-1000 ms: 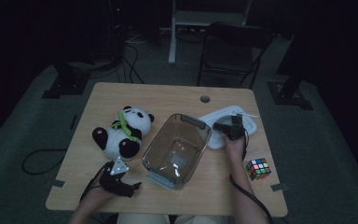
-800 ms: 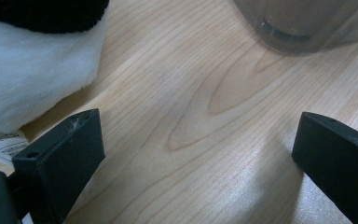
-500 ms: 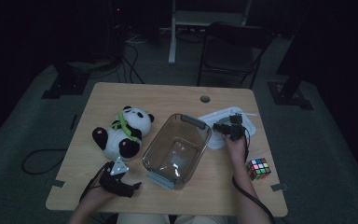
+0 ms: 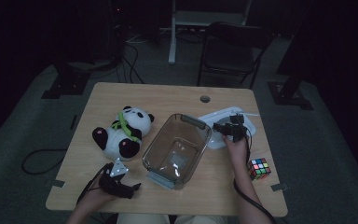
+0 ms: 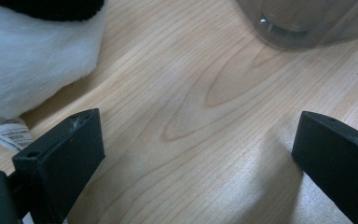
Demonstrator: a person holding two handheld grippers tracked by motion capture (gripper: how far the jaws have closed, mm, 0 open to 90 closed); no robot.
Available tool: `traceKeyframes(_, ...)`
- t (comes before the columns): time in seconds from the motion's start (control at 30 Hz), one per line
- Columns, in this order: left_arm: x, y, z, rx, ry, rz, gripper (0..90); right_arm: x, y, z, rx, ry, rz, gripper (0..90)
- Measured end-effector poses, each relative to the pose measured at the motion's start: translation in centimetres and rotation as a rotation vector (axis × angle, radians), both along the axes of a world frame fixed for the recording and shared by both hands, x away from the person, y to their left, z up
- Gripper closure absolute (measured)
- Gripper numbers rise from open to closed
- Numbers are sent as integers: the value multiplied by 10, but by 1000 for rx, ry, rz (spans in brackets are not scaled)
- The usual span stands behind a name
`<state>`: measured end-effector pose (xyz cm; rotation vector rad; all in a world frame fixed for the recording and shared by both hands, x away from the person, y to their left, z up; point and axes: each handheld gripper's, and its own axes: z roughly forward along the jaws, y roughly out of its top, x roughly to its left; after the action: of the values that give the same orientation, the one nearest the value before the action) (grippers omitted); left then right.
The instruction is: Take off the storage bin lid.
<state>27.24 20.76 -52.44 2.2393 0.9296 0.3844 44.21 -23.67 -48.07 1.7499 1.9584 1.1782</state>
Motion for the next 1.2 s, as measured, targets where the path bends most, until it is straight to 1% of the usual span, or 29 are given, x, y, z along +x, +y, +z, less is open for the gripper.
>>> traceKeyframes(0.1, 0, 0, 0, -1, 1, -2, 28, -5, 2, 2, -2, -8, 0, 338)
traceKeyframes(0.17, 0, 0, 0, -1, 0, -12, 28, -10, 4, 4, -20, -16, -1, 320)
traceKeyframes(0.23, 0, 2, 0, -2, -2, -35, 28, -16, 7, 6, -35, -33, -5, 303)
traceKeyframes(0.27, 0, 3, 0, -2, -1, -37, 29, -20, 8, 7, -39, -42, -7, 284)
traceKeyframes(0.4, 0, 3, 1, -9, 11, -25, 38, -32, 11, 9, -60, -72, -5, 253)
traceKeyframes(0.47, 0, 4, 3, -13, 31, -30, 39, -37, 12, 9, -76, -76, 2, 232)
traceKeyframes(0.5, 0, 3, 3, -9, 33, -35, 39, -40, 13, 9, -77, -78, 2, 208)
traceKeyframes(0.57, -1, 3, 4, -6, 39, -40, 39, -44, 14, 9, -71, -76, 13, 202)
traceKeyframes(0.6, -1, 3, 4, -3, 38, -46, 39, -47, 15, 9, -67, -78, 20, 197)
traceKeyframes(0.7, -1, 4, 7, -14, 41, -48, 38, -54, 15, 9, -63, -85, 30, 186)
traceKeyframes(0.8, -1, 6, 10, -22, 41, -44, 38, -60, 16, 6, -58, -78, 39, 179)
traceKeyframes(0.87, -2, 8, 13, -31, 38, -46, 38, -64, 19, 4, -66, -72, 50, 139)
traceKeyframes(0.9, -2, 8, 15, -34, 38, -45, 38, -66, 20, 3, -67, -73, 67, 135)
traceKeyframes(0.97, -3, 9, 17, -27, 29, -44, 38, -73, 22, -1, -65, -70, 83, 135)
traceKeyframes(1.07, -3, 9, 20, -25, 34, -35, 39, -82, 24, -4, -89, -76, 100, 136)
traceKeyframes(1.1, -2, 10, 20, -28, 41, -36, 39, -83, 25, -5, -92, -76, 106, 135)
traceKeyframes(1.2, -3, 9, 21, -19, 41, -45, 46, -90, 25, -9, -79, -83, 132, 135)
